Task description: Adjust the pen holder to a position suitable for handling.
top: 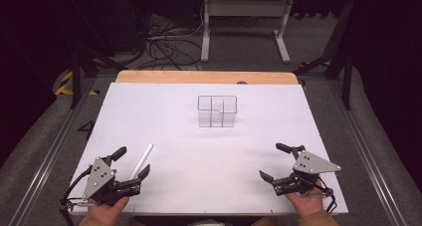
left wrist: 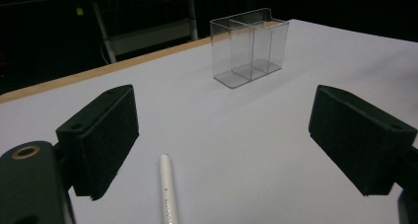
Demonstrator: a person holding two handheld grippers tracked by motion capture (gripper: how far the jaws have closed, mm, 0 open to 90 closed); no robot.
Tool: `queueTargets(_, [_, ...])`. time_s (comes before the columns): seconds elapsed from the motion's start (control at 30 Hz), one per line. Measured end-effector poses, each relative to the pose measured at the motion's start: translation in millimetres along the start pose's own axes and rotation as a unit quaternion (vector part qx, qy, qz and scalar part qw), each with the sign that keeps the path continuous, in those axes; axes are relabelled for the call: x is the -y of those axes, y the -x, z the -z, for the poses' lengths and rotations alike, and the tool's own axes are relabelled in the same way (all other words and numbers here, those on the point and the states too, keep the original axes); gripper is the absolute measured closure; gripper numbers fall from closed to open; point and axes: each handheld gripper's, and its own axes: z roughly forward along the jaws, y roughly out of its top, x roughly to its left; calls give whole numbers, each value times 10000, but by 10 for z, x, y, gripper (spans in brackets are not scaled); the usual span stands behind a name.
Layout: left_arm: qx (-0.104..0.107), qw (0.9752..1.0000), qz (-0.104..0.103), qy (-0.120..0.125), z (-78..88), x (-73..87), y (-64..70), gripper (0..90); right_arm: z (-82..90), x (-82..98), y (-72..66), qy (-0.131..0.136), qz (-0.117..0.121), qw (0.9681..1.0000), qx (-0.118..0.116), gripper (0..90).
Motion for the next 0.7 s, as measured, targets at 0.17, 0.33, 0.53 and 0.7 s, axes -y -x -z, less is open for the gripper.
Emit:
queueTargets(0.17, [-32, 10000, -44, -40, -6, -12, 19, 123, -7, -9, -11, -33, 38, 10000, -33, 28])
queueTargets(0.33, [-17, 10000, -23, -36, -8, -17, 25, 122, -11, -11, -6, -32, 26, 10000, -42, 35])
queueTargets(0.53, [-15, 10000, -44, -68, 5, -20, 22, 124, -14, -22, -5, -52, 28, 10000, -53, 39])
queueTargets(0.7, [-99, 9999, -24, -86, 16, -27, 16, 125, -27, -40, -3, -76, 23, 10000, -41, 42])
